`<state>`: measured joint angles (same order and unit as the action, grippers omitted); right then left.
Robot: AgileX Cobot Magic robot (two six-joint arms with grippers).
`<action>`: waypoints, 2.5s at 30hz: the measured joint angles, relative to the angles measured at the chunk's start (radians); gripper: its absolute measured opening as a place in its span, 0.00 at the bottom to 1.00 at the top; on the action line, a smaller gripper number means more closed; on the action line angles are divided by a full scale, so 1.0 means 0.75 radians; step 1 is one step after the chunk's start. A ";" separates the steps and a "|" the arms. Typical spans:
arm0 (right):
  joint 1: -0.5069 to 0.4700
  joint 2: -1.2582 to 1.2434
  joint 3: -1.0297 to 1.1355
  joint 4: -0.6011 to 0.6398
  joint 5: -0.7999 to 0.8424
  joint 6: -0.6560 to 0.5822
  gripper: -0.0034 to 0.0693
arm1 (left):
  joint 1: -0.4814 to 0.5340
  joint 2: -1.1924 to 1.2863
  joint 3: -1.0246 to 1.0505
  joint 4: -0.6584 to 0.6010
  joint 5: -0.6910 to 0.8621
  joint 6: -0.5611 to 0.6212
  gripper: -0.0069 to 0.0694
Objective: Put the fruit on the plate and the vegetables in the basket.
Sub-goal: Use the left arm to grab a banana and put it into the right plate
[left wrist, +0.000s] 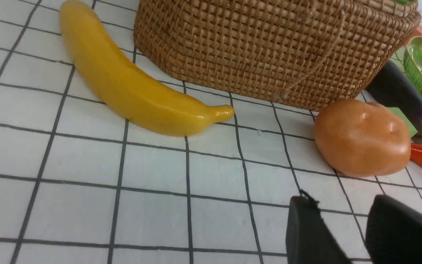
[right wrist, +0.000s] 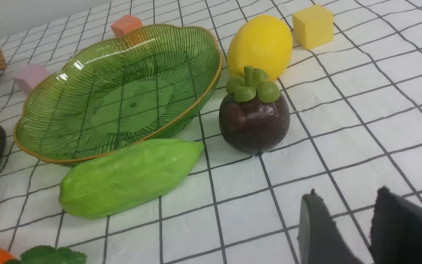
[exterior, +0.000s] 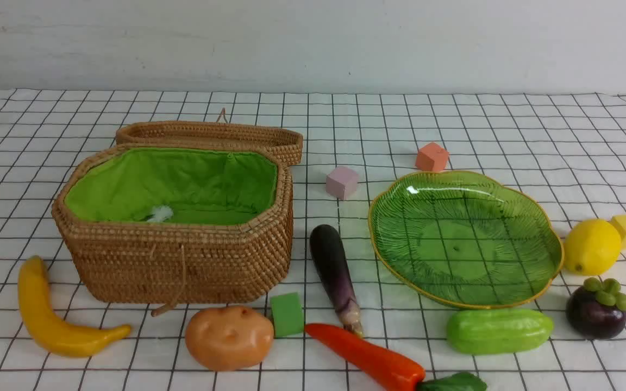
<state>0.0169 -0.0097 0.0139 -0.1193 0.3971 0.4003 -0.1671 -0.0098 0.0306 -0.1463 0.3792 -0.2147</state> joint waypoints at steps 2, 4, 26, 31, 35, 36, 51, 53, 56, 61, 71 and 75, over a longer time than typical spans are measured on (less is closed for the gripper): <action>0.000 0.000 0.000 0.000 0.000 0.000 0.38 | 0.000 0.000 0.000 0.000 0.000 0.000 0.40; 0.000 0.000 0.000 0.000 0.000 0.000 0.38 | 0.000 0.000 0.000 0.000 0.000 0.000 0.40; 0.000 0.000 0.000 0.001 0.000 0.000 0.38 | 0.000 0.000 0.000 0.011 -0.080 -0.012 0.40; 0.000 0.000 0.000 0.000 0.000 0.000 0.38 | 0.000 0.000 0.000 -0.259 -0.348 -0.240 0.40; 0.000 0.000 0.000 0.000 0.000 0.000 0.38 | 0.000 0.000 0.000 -0.442 -0.530 -0.349 0.40; 0.000 0.000 0.000 0.000 0.000 0.000 0.38 | 0.000 0.000 0.000 -0.498 -0.577 -0.364 0.38; 0.000 0.000 0.003 -0.089 -0.038 0.001 0.38 | 0.000 0.537 -0.599 -0.349 0.152 -0.136 0.07; 0.000 0.000 0.015 -0.081 -0.128 0.044 0.38 | 0.000 0.691 -0.770 -0.283 0.353 -0.114 0.07; 0.000 0.000 0.015 0.003 -0.308 0.172 0.38 | 0.000 0.841 -0.909 -0.217 0.514 -0.088 0.07; 0.000 0.000 0.015 0.056 -0.593 0.390 0.38 | 0.000 0.929 -0.969 -0.190 0.572 -0.046 0.07; 0.300 0.209 -0.500 -0.313 -0.249 0.771 0.22 | 0.000 1.064 -0.975 -0.102 0.582 -0.064 0.07; 0.715 0.469 -0.920 -0.341 0.223 0.589 0.19 | 0.022 1.196 -1.047 -0.039 0.650 -0.089 0.07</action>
<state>0.5533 0.3424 -0.6765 -0.3747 0.5643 0.8418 -0.1507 0.8874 -0.7546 -0.1758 0.8668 -0.2812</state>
